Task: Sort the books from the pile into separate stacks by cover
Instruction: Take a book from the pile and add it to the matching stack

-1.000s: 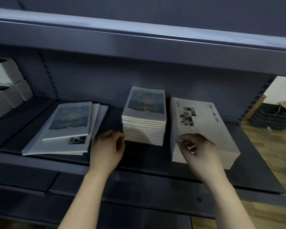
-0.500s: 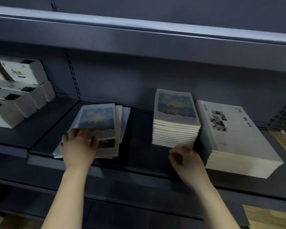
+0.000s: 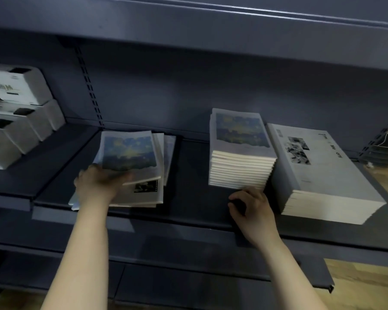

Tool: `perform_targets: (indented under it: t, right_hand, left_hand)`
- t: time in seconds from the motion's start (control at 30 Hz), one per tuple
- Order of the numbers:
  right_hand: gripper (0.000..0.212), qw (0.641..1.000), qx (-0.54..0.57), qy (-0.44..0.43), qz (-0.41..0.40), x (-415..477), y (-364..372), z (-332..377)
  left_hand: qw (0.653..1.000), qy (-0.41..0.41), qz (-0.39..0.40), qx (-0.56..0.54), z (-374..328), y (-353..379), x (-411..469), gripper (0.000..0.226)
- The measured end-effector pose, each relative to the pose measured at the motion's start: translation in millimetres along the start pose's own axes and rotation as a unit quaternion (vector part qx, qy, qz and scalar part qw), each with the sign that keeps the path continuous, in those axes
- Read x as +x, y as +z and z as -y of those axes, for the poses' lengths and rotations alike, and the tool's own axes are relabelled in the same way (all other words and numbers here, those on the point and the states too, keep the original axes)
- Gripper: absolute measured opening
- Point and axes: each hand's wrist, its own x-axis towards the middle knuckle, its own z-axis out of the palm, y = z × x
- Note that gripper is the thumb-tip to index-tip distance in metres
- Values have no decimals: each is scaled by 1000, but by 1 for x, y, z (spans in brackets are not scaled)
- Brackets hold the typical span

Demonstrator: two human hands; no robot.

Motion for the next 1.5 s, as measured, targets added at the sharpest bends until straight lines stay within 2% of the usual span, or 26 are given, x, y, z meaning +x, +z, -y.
perform_targets:
  t: [0.07, 0.13, 0.2, 0.27, 0.47, 0.6, 0.73, 0.87, 1.0, 1.1, 1.17, 1.23, 1.3, 1.4, 1.43, 1.5]
  right_hand:
    - [13, 1000, 5, -5, -8, -1, 1, -1]
    - [13, 1000, 11, -7, -17, -2, 2, -2]
    - [13, 999, 13, -12, -26, -2, 3, -3]
    - [13, 999, 12, -18, -33, -2, 4, -4]
    - [14, 1000, 17, -13, -4, -3, 1, -3]
    - [16, 992, 114, 1, 44, -4, -16, 15]
    - [32, 934, 343, 63, 79, -6, -36, 47]
    - [15, 870, 480, 100, 46, 0, -55, 66]
    - [10, 821, 556, 131, 3, 5, -72, 61]
    - [12, 813, 563, 148, -29, 10, -81, 53]
    - [12, 810, 562, 162, -44, 14, -86, 49]
    - [12, 807, 559, 183, -59, 20, -90, 46]
    - [13, 813, 543, 200, -68, 24, -94, 43]
    - [4, 842, 491, 209, -75, 28, -94, 39]
    - [7, 858, 463, 205, -82, 28, -93, 36]
    - [31, 886, 412, 188, -98, 25, -92, 33]
  left_hand:
    - [998, 20, -23, -60, 0, -2, -2, 62]
    - [981, 31, -47, -187, -4, -2, -15, 39]
    - [931, 37, -31, -361, -7, -2, -32, 28]
    - [887, 44, -25, -459, -10, -1, -46, 22]
    - [827, 82, 4, -557, -21, 0, -83, 20]
    - [806, 104, 47, -580, -38, 3, -100, 21]
    - [770, 109, 105, -620, -60, 11, -119, 20]
    - [756, 131, 160, -621, -77, 21, -132, 21]
    - [781, 176, 197, -566, -84, 28, -133, 20]
    - [815, 198, 204, -505, -79, 39, -127, 13]
    - [855, 246, 183, -418, -71, 50, -122, 20]
    - [896, 312, 159, -274, -65, 61, -118, 21]
    - [915, 361, 117, -135, -62, 71, -113, 23]
    - [916, 397, 43, -29, -62, 84, -107, 19]
    - [917, 396, 36, -20, -62, 88, -106, 18]
    - [920, 390, 28, -15, -62, 93, -106, 17]
